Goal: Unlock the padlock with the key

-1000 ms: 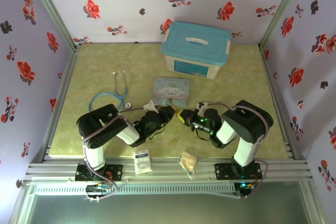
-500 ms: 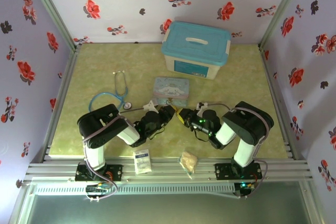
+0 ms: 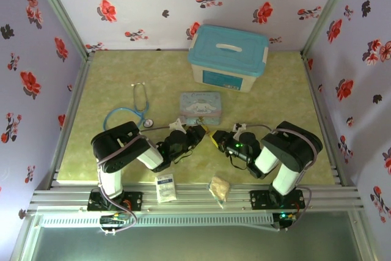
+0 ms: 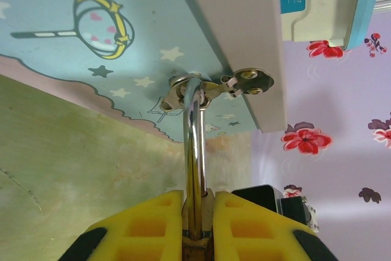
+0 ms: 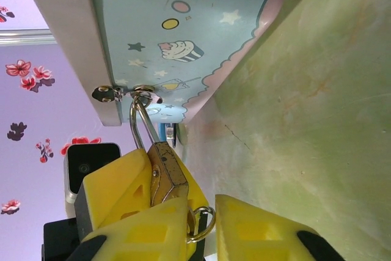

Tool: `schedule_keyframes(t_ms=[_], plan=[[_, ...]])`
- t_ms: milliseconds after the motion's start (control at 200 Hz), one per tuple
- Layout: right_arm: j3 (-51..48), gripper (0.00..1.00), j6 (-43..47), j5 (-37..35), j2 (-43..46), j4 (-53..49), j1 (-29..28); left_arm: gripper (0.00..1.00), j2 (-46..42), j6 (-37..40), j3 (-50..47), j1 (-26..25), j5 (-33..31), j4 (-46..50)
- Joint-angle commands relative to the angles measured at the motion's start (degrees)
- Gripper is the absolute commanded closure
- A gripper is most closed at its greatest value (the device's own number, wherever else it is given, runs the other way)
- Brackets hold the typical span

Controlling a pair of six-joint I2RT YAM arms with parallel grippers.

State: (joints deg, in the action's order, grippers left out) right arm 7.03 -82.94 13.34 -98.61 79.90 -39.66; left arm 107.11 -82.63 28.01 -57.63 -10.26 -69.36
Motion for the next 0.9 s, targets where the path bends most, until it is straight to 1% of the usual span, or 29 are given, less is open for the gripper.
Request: schedule_keyframes(t_ms=[0, 50, 280, 450, 610, 780, 895], plan=[[-0.2, 0.9, 0.8, -0.4, -0.2, -0.5, -0.5, 1.0, 0.3, -0.3, 0.1, 0.6, 0.2, -5.6], [0.4, 0.94, 0.7, -0.2, -0.5, -0.5, -0.7, 1.0, 0.1, -0.1, 0.1, 0.6, 0.3, -5.6], [2.5, 1.0, 0.3, -0.7, -1.6, -0.5, -2.0, 1.0, 0.7, -0.9, 0.7, 0.1, 1.0, -5.7], [3.8, 1.0, -0.5, -2.3, -2.6, -0.5, -2.9, 1.0, 1.0, -0.7, 1.5, -1.0, 1.2, -5.6], [3.9, 1.0, 0.6, -3.2, -2.2, -0.5, -2.9, 1.0, 1.5, -1.4, 1.2, -0.8, 0.9, -5.7], [1.1, 0.97, 3.8, -3.4, -3.4, -2.6, -2.9, 1.0, 1.6, -1.5, 0.8, -0.2, 0.2, -5.7], [0.3, 0.82, 7.0, -1.6, -5.9, -3.9, -3.0, 1.0, 1.8, -1.7, 0.6, 0.0, -0.1, -5.6]])
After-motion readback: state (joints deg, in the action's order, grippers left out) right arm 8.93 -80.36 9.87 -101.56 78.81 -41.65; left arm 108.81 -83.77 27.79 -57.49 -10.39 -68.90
